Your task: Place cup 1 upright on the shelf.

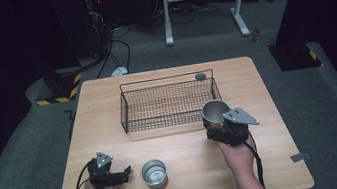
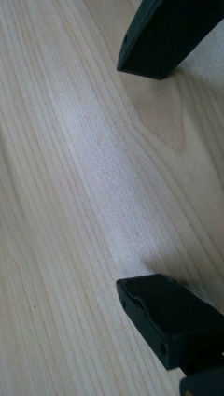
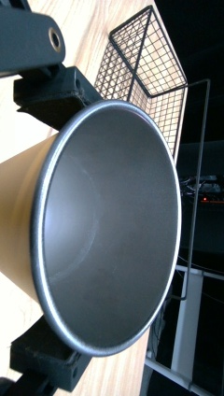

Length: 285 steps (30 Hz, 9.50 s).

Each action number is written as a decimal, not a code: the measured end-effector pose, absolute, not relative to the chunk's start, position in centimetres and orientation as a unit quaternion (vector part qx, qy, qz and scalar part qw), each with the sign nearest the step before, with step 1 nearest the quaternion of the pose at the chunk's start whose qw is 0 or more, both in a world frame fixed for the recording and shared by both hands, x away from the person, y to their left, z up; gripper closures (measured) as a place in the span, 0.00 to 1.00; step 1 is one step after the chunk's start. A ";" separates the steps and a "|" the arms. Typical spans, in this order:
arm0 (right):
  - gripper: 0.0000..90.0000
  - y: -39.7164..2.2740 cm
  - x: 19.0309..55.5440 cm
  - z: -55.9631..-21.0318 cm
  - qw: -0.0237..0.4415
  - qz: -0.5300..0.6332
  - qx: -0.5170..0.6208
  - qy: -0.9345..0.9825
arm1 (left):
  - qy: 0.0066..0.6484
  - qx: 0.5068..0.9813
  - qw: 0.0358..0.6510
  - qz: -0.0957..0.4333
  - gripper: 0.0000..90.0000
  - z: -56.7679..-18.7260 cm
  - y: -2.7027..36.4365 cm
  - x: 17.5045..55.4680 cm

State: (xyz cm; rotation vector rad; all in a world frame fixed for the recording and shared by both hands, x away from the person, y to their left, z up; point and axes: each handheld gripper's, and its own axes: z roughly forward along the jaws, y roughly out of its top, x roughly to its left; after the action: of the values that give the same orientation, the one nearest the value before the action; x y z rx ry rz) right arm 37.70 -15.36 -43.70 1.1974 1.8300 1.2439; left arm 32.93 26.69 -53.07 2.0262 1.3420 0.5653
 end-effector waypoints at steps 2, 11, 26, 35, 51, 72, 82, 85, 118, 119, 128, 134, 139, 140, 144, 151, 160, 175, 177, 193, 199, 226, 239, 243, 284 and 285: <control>0.15 -15.1 37.7 -43.2 0.312 0.471 0.451 0.691 | 0.510 0.770 0.317 0.215 0.00 -53.1 26.7 32.9; 0.15 -14.4 37.5 -42.1 0.319 0.478 0.445 0.687 | 0.514 0.767 0.317 0.218 0.02 -53.0 26.5 32.9; 0.15 -14.2 39.3 -40.9 0.314 0.480 0.444 0.688 | 0.512 0.766 0.323 0.218 0.06 -53.0 25.9 33.3; 0.15 -13.3 41.1 -40.0 0.316 0.481 0.444 0.687 | 0.515 0.765 0.321 0.217 0.03 -53.1 25.8 33.4; 0.15 -11.4 45.1 -39.8 0.314 0.469 0.447 0.694 | 0.516 0.763 0.322 0.217 0.03 -53.1 25.8 33.4; 0.15 -10.7 49.1 -39.9 0.322 0.446 0.464 0.694 | 0.516 0.764 0.321 0.216 0.03 -53.1 25.8 33.4; 0.16 -10.4 50.6 -39.7 0.316 0.448 0.474 0.689 | 0.516 0.763 0.322 0.216 0.03 -53.1 25.8 33.4; 0.15 -10.2 50.9 -40.2 0.308 0.443 0.477 0.693 | 0.516 0.763 0.322 0.217 0.03 -53.1 25.8 33.4; 0.15 -9.6 51.6 -45.2 0.275 0.410 0.501 0.711 | 0.515 0.765 0.320 0.216 0.03 -53.1 25.8 33.4; 0.15 -9.6 51.7 -45.2 0.277 0.410 0.499 0.712 | 0.515 0.765 0.320 0.216 0.03 -53.1 25.8 33.4; 0.15 -9.6 51.8 -45.7 0.272 0.400 0.504 0.716 | 0.515 0.765 0.320 0.216 0.03 -53.1 25.8 33.4; 0.15 -9.4 51.6 -46.0 0.265 0.402 0.502 0.719 | 0.515 0.764 0.322 0.217 0.03 -53.1 25.8 33.4; 0.15 -9.5 51.5 -46.5 0.264 0.395 0.503 0.722 | 0.515 0.764 0.322 0.217 0.03 -53.1 25.8 33.4; 0.15 -9.5 51.4 -46.5 0.263 0.394 0.506 0.721 | 0.515 0.764 0.322 0.217 0.03 -53.1 25.8 33.4; 0.15 -9.7 51.4 -46.6 0.266 0.392 0.505 0.721 | 0.515 0.764 0.322 0.217 0.03 -53.1 25.8 33.5; 0.15 -9.8 51.3 -46.8 0.266 0.389 0.504 0.724 | 0.515 0.764 0.321 0.217 0.03 -53.1 25.8 33.4; 0.15 -9.9 51.2 -46.6 0.263 0.386 0.500 0.729 | 0.515 0.764 0.321 0.217 0.03 -53.1 25.8 33.4; 0.08 -10.2 51.1 -46.2 0.268 0.375 0.497 0.735 | 0.515 0.765 0.320 0.217 0.03 -53.1 25.8 33.4; 0.08 -10.2 51.1 -46.2 0.269 0.376 0.497 0.735 | 0.515 0.766 0.320 0.216 0.03 -53.0 25.8 33.4; 0.08 -10.7 49.7 -45.5 0.275 0.383 0.489 0.734 | 0.515 0.765 0.320 0.216 0.03 -53.0 25.8 33.4; 0.08 -11.3 48.8 -45.5 0.275 0.390 0.486 0.732 | 0.515 0.765 0.320 0.216 0.03 -53.0 25.8 33.4; 0.08 -12.9 44.3 -44.9 0.281 0.420 0.470 0.724 | 0.516 0.765 0.318 0.217 0.02 -53.0 25.7 33.5; 0.08 -15.4 41.0 -45.5 0.285 0.428 0.467 0.719 | 0.515 0.766 0.318 0.218 0.02 -53.0 25.7 33.6; 0.08 -16.0 40.2 -45.7 0.285 0.428 0.467 0.719 | 0.514 0.766 0.318 0.218 0.02 -53.1 25.7 33.6; 0.11 -22.7 34.6 -52.5 0.221 0.308 0.526 0.761 | 0.534 0.753 0.313 0.223 0.00 -53.1 25.3 33.7; 0.11 -22.7 34.6 -52.5 0.221 0.309 0.524 0.762 | 0.534 0.753 0.313 0.225 0.00 -53.1 25.3 33.7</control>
State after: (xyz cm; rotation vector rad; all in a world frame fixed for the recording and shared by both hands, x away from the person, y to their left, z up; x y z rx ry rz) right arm 34.58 -22.74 -52.50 1.4492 2.1071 0.8529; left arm 33.74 25.34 -53.07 1.9866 1.4074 0.5926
